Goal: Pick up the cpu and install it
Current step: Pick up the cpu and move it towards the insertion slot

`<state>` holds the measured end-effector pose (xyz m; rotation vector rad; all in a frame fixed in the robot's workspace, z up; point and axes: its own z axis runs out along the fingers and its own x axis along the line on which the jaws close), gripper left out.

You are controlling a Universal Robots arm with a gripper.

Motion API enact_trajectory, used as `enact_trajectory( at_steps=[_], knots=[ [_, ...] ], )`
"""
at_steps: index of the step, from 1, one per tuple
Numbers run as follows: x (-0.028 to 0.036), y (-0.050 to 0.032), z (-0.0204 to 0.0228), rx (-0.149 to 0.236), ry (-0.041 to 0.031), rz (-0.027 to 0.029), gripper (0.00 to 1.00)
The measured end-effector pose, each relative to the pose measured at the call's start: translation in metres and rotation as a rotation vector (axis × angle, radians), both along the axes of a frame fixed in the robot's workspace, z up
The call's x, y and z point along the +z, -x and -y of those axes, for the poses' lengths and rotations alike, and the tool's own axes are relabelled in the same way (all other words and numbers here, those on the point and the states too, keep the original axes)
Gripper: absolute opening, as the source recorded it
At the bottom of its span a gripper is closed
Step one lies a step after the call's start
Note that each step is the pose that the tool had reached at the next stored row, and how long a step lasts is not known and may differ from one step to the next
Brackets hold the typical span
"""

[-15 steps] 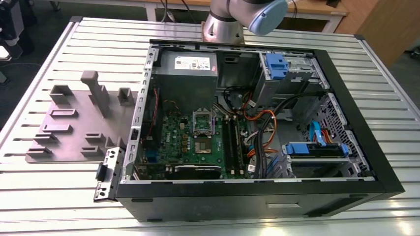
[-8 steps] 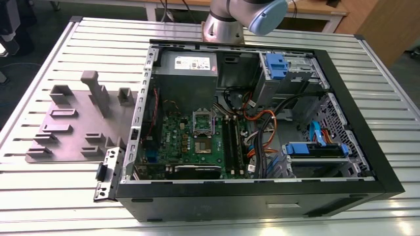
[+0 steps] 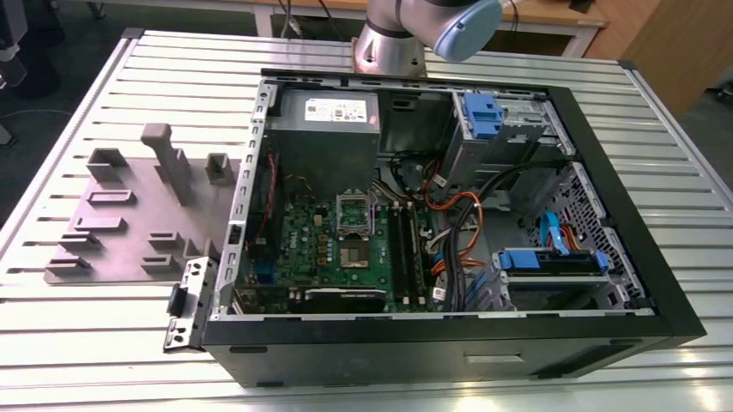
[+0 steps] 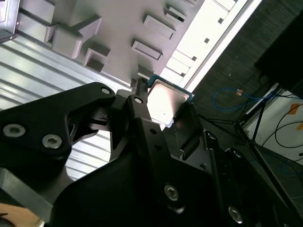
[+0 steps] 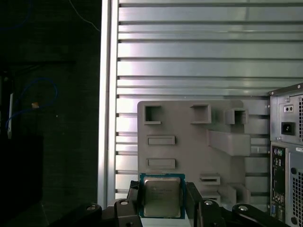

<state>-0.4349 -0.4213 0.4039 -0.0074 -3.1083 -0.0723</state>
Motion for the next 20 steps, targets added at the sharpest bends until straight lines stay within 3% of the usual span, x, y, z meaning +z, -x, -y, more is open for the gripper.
enact_trajectory(
  at_steps=[20],
  knots=[
    [0.0003,-0.0029,0.0,0.0,0.0002,-0.0002,0.47]
  ],
)
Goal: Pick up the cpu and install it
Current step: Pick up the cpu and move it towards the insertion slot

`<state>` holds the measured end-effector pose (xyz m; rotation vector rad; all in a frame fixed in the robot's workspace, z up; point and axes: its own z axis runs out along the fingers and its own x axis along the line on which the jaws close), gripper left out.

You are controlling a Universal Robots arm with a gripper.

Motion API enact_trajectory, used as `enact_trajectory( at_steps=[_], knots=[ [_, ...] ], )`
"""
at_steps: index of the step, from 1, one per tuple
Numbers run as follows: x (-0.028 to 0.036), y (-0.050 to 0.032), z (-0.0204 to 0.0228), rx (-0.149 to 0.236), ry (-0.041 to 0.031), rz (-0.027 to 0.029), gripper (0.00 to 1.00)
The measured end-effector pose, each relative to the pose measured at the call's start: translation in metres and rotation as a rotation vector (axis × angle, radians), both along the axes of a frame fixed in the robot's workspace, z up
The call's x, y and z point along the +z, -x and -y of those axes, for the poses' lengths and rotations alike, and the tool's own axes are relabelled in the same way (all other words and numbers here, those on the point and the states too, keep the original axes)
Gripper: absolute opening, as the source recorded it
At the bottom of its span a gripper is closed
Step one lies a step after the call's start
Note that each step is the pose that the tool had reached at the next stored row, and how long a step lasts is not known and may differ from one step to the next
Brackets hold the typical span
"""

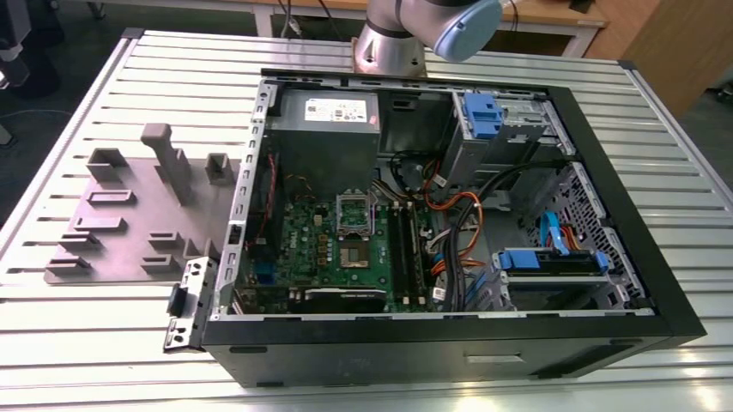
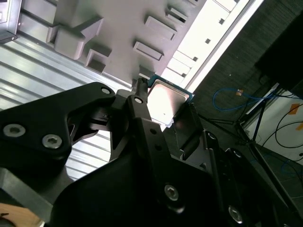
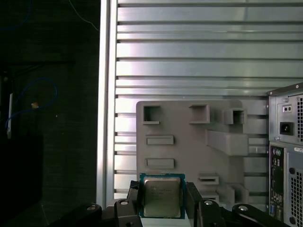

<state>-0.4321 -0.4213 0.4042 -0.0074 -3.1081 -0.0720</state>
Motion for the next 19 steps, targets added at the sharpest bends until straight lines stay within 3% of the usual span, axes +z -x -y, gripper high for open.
enact_trajectory(
  at_steps=[19],
  knots=[
    [0.0,-0.0075,0.0,0.0,0.0,0.0,0.47]
  ],
)
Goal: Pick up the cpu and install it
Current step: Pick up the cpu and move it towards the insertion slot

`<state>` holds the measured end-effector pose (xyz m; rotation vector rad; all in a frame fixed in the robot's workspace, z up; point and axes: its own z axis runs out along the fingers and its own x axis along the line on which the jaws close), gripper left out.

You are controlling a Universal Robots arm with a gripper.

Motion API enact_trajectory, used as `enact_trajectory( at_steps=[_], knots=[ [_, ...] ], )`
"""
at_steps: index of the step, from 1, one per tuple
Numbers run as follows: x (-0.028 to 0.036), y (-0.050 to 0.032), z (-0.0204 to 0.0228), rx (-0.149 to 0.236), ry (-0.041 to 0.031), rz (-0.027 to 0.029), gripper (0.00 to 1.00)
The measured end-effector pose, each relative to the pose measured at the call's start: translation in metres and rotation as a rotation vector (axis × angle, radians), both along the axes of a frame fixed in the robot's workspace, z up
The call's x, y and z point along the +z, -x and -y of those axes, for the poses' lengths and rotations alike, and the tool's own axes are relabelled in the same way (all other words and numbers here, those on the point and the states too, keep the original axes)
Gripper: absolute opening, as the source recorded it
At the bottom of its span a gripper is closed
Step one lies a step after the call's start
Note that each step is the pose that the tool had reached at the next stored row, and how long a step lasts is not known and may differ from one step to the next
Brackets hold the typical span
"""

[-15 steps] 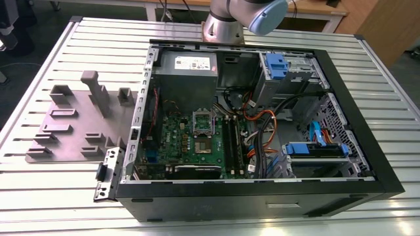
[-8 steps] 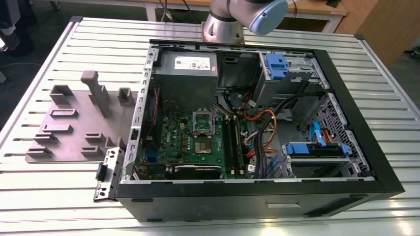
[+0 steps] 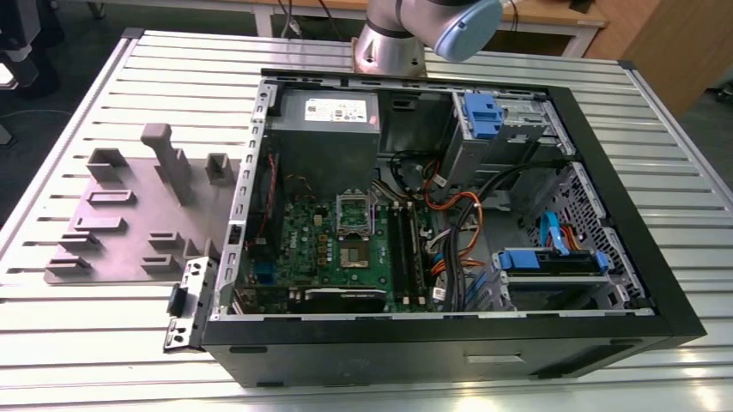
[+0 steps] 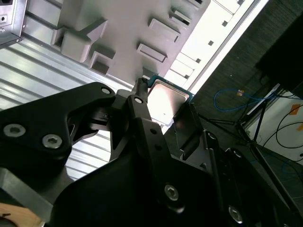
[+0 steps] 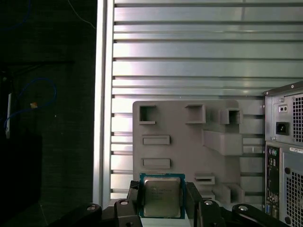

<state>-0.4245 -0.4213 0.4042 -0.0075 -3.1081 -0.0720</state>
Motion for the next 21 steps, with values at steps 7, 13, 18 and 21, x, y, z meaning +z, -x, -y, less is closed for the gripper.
enact_trajectory(
  at_steps=[7,13,18,21],
  knots=[
    [0.0,-0.0023,0.0,0.0,0.0,0.0,0.47],
    [0.0,-0.0043,0.0,0.0,0.0,0.0,0.47],
    [0.0,-0.0059,0.0,0.0,0.0,0.0,0.47],
    [0.0,-0.007,0.0,0.0,0.0,0.0,0.47]
  ],
)
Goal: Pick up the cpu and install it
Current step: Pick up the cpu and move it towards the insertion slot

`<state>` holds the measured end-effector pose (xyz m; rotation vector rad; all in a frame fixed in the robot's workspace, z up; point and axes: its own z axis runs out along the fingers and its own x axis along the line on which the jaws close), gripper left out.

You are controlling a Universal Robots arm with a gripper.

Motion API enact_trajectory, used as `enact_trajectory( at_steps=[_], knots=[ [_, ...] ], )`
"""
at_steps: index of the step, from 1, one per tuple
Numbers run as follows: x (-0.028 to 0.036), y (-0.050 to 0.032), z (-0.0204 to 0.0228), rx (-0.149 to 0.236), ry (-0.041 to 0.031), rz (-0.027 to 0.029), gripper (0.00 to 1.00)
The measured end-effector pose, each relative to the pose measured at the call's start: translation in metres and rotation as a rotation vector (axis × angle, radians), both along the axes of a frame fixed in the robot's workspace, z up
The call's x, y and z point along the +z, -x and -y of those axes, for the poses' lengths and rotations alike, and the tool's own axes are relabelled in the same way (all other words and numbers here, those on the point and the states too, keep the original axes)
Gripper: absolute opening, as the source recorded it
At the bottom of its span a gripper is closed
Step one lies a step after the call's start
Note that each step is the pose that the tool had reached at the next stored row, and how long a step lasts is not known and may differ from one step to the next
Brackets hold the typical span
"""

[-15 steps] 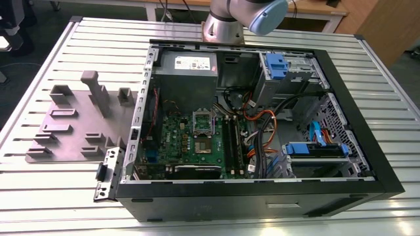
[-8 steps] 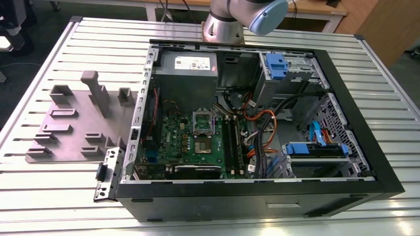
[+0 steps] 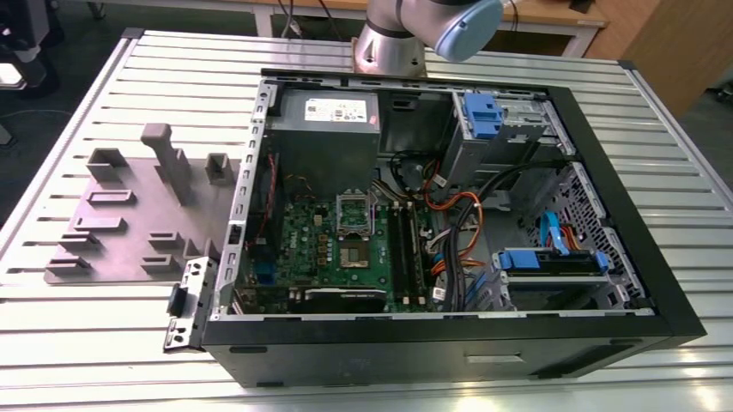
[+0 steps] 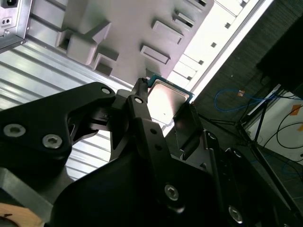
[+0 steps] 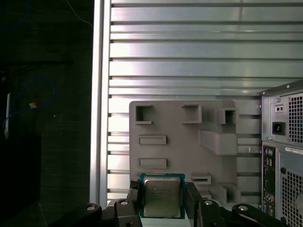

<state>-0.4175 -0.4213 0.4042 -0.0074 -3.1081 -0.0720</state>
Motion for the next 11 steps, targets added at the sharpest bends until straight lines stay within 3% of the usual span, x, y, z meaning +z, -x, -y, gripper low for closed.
enact_trajectory(
  at_steps=[7,11],
  knots=[
    [-0.0001,-0.0029,0.0003,0.0,-0.0001,0.0,0.47],
    [0.0,-0.0035,0.0046,-0.001,0.0,-0.0001,0.47]
  ],
)
